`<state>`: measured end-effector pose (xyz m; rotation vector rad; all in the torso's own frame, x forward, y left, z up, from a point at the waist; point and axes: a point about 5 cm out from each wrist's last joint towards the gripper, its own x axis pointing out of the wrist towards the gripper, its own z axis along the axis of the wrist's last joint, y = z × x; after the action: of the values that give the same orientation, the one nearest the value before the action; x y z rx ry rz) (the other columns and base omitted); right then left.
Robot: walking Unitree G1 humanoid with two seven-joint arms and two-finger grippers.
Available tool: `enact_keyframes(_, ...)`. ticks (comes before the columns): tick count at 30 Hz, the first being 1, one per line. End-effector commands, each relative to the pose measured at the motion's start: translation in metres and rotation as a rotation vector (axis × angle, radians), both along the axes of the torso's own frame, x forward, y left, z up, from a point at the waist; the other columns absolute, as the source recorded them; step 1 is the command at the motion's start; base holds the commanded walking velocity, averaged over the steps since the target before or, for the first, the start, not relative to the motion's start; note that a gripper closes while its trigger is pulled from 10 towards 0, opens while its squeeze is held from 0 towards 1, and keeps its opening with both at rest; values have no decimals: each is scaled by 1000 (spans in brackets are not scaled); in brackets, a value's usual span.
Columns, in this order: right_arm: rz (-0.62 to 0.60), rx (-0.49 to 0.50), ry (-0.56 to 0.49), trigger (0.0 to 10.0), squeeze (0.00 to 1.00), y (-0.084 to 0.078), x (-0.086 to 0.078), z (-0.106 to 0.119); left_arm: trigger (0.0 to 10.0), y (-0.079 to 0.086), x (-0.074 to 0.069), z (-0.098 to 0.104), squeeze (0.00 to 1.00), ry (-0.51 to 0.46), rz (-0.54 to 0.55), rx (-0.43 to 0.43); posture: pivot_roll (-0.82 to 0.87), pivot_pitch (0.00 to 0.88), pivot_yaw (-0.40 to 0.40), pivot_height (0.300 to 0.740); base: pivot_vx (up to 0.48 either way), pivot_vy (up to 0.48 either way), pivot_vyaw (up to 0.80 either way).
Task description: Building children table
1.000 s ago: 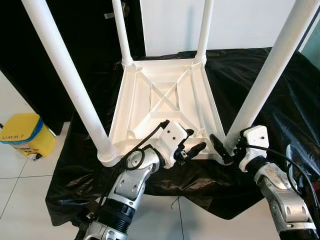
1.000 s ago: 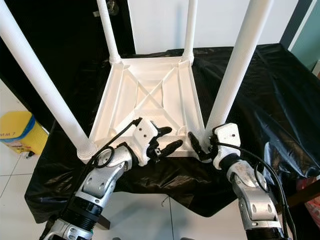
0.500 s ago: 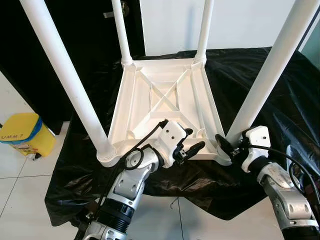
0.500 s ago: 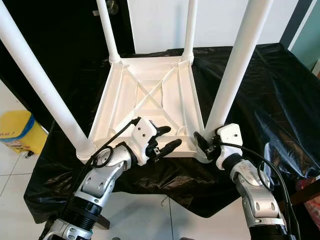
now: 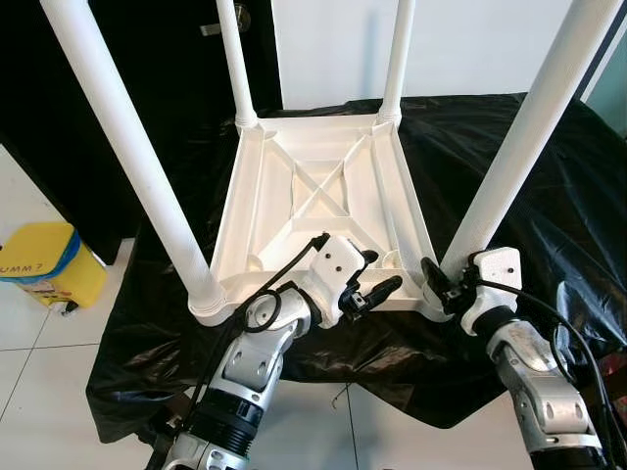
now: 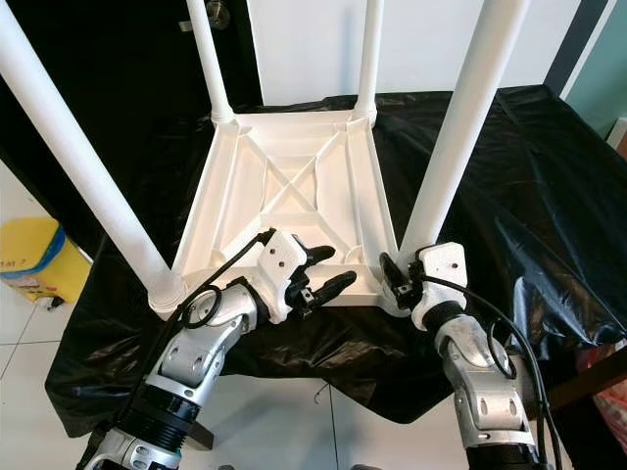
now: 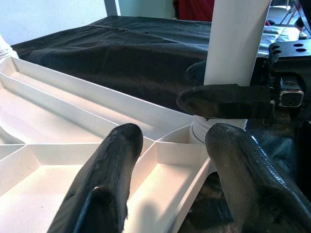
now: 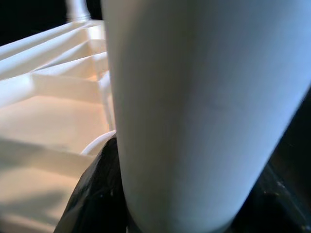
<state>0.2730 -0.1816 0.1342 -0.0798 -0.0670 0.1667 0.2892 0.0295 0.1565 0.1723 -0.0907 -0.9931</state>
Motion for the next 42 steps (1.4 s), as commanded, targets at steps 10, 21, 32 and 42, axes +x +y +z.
enact_keyframes(10, -276, 94, 106, 10000, 0, 4, -8, -25, 10000, 3, 2, -1, 0, -1, 73, 3, -212, 86, 24, 740, 0, 0, 0)
enact_keyframes(21, -403, 133, 108, 10000, 0, 27, -15, -28, 10000, 4, 0, -1, 0, 1, 73, 5, -206, 87, 25, 740, 0, 0, 0)
enact_keyframes(32, -401, 129, 64, 10000, 498, 30, -14, -21, 10000, 4, 2, 0, 0, -4, 68, 10, -202, 73, 25, 740, 0, 0, 0)
enact_keyframes(42, -258, 140, -58, 10000, 0, 17, -19, -2, 10000, 2, 0, -2, 0, -3, 56, 15, -213, 67, 27, 740, 0, 0, 0)
